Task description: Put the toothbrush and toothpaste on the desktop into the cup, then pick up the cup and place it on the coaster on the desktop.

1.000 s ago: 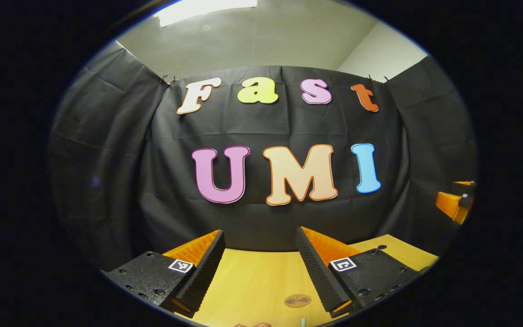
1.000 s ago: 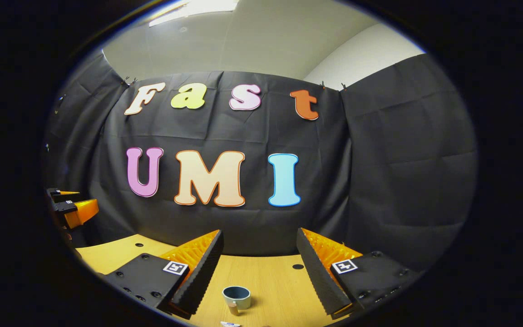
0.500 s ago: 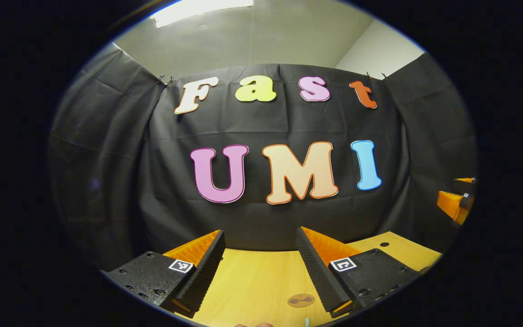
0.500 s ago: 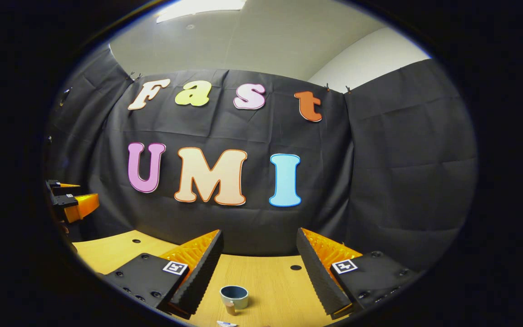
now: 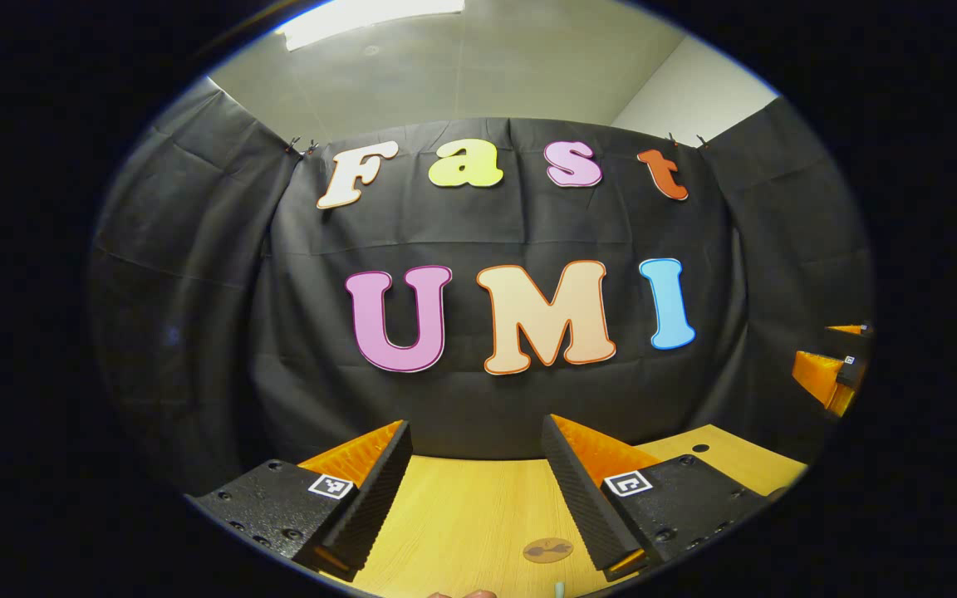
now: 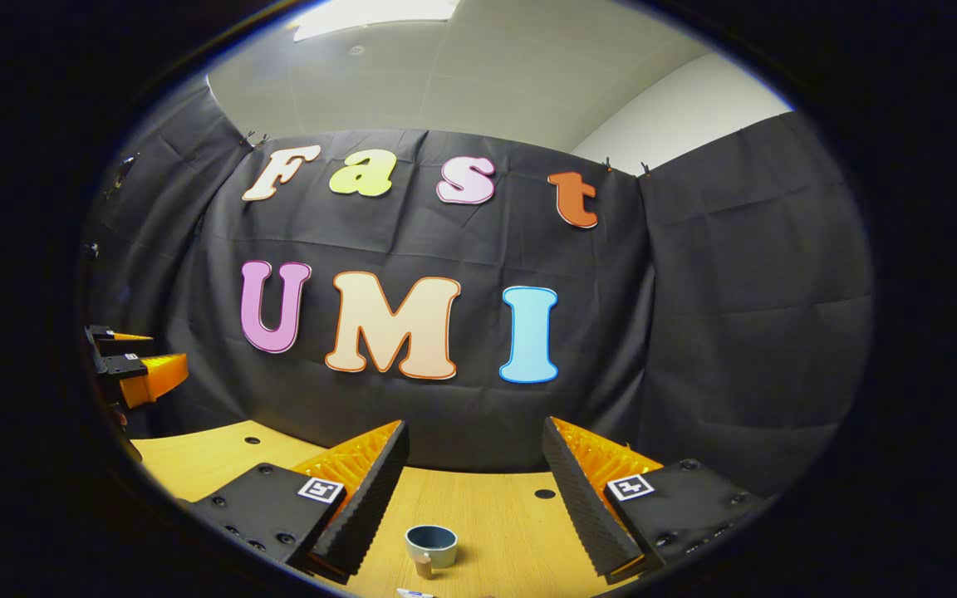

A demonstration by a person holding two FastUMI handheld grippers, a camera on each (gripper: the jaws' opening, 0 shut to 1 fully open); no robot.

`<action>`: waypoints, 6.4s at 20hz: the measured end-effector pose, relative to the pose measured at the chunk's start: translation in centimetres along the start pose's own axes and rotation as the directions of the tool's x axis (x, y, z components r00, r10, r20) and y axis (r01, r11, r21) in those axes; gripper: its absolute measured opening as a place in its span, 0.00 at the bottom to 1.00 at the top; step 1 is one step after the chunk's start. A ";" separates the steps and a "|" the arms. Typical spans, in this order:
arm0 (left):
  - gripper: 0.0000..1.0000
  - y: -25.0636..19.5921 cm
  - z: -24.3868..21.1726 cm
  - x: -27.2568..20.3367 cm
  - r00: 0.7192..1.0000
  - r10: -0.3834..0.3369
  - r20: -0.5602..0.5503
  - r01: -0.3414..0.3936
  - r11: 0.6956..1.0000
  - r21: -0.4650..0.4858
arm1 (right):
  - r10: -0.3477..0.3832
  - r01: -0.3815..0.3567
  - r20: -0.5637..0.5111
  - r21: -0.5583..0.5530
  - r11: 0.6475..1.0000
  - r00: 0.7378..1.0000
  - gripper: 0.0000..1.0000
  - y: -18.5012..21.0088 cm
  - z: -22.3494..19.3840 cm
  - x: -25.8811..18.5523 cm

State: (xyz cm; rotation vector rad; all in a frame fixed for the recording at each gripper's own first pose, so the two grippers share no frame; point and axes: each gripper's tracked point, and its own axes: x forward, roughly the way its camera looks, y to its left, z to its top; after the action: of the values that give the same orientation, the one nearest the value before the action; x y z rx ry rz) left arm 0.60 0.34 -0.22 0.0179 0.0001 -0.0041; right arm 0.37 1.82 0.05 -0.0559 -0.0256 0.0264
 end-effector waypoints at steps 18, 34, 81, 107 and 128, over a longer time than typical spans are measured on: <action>0.94 1.6 -0.9 -0.8 1.000 0.031 -0.007 -0.031 1.000 0.002 | 0.093 -0.111 -0.310 -0.044 0.993 0.946 0.99 3.3 -11.2 0.0; 0.94 3.3 -2.3 -1.4 0.997 0.066 -0.051 -0.066 0.998 0.010 | 0.149 -0.143 -0.699 0.067 0.987 0.699 1.00 4.7 -26.5 -4.3; 0.94 -3.3 -19.0 -3.8 0.831 -0.106 -0.546 0.073 0.994 -0.081 | 0.140 -0.218 -0.976 0.102 0.971 0.165 0.23 6.6 -40.7 -10.8; 0.96 -10.2 -36.3 -12.0 0.220 -0.226 -0.949 0.234 0.957 -0.174 | 0.166 -0.256 -0.964 0.110 0.960 0.209 0.26 6.5 -40.7 -10.9; 0.07 -11.6 -37.6 -11.0 0.128 -0.183 -0.975 0.305 0.943 -0.136 | 0.180 -0.263 -0.965 0.126 0.957 0.192 0.26 6.4 -40.5 -10.9</action>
State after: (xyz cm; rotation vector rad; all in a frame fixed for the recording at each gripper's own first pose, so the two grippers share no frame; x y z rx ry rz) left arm -10.45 -10.49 -37.99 0.1221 1.4019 -0.3464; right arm -9.65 5.70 -41.00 -0.1409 1.3252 0.2936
